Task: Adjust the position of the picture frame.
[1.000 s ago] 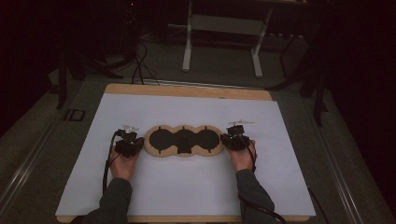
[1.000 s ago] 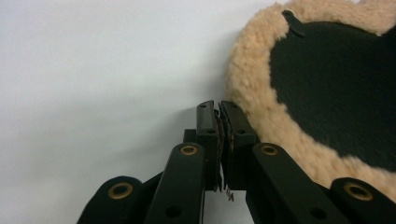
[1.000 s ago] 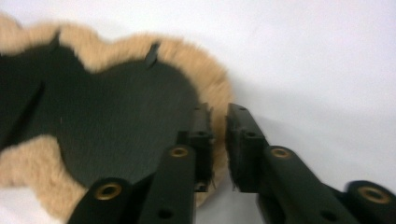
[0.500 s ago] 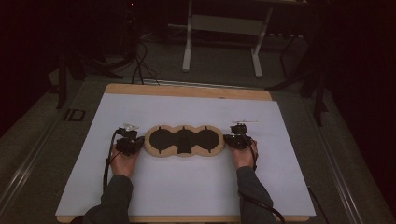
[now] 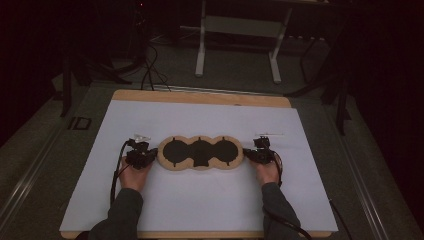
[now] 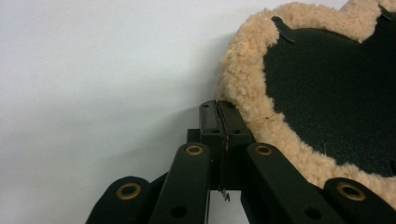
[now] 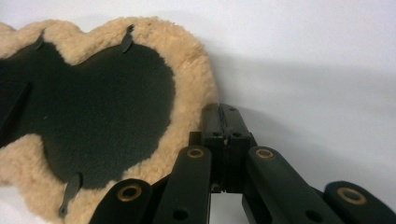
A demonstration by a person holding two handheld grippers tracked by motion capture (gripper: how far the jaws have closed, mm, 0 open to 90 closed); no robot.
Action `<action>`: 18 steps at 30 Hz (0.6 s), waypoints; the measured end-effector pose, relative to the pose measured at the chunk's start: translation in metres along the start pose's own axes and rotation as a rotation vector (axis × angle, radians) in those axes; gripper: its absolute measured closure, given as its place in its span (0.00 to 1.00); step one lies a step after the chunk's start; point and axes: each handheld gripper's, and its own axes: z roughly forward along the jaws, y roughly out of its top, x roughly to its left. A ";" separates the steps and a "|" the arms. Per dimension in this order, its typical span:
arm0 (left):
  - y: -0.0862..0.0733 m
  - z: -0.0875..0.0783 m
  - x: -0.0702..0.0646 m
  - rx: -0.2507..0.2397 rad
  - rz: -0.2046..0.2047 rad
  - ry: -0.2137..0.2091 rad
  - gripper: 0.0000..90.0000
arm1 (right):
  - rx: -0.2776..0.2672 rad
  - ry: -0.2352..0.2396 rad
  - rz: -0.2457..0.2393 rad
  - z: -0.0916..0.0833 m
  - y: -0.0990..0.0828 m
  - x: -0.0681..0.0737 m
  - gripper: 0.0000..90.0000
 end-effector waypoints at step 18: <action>-0.010 -0.006 -0.009 -0.006 0.036 -0.055 1.00 | -0.015 0.015 -0.026 -0.019 -0.017 -0.006 1.00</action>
